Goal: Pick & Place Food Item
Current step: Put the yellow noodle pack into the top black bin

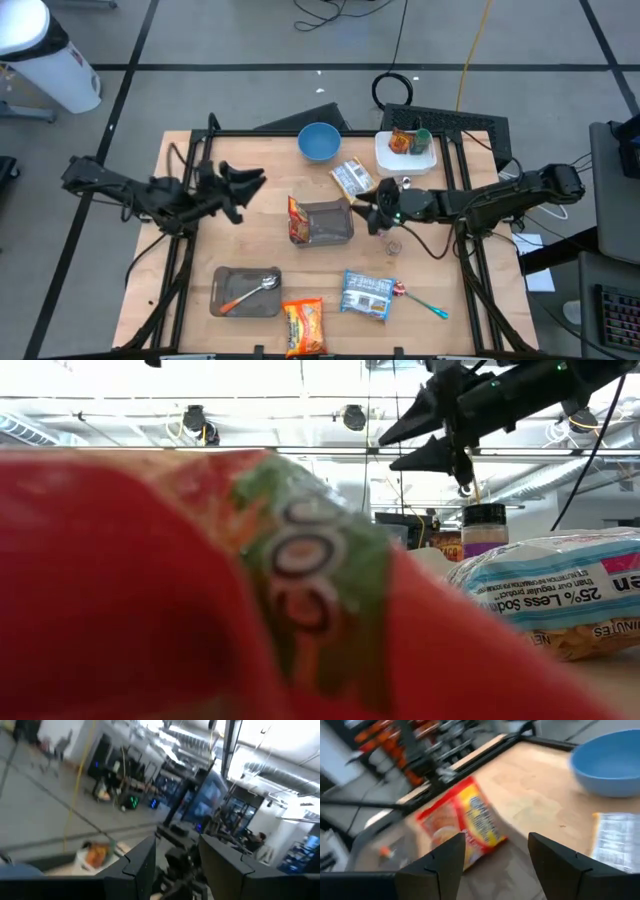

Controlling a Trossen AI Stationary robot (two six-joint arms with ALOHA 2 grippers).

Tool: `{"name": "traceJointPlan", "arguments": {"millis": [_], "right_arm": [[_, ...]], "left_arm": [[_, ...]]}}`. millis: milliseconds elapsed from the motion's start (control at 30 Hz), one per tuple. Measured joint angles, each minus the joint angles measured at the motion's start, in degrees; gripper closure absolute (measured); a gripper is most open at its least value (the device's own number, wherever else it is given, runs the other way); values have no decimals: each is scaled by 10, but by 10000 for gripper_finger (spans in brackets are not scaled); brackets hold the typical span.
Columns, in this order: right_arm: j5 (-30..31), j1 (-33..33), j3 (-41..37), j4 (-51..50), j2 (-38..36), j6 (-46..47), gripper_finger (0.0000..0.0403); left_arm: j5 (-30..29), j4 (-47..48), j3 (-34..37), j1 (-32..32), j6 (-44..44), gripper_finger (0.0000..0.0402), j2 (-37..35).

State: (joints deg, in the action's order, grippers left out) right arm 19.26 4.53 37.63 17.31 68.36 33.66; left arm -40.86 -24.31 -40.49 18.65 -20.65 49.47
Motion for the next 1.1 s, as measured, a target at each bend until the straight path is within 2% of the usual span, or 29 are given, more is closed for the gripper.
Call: {"name": "traceJointPlan", "arguments": {"millis": [133,267,367,500,667,1000,1100], "right_arm": [[-31,-7,0,0,0,-41,193],[-49,-24,0,0,0,-46,193],[-61,-42,0,2,-1,-45,193],[-61,-66,0,16,-21,-59,193],[-85,-95,0,13,-54,-144,193],[-108,-150,1,-61,-99,-273,193],[-143,-158,21,-122,-98,-343,193]], "left_arm": [[19,68,-39,7,-58,245,37],[23,267,-147,10,-92,245,98],[47,421,-242,2,-115,245,147],[100,541,-339,-19,-119,245,204],[162,554,-396,-50,-91,245,244],[275,546,-398,-95,-114,245,289],[300,545,-398,-108,-116,245,301]]}}
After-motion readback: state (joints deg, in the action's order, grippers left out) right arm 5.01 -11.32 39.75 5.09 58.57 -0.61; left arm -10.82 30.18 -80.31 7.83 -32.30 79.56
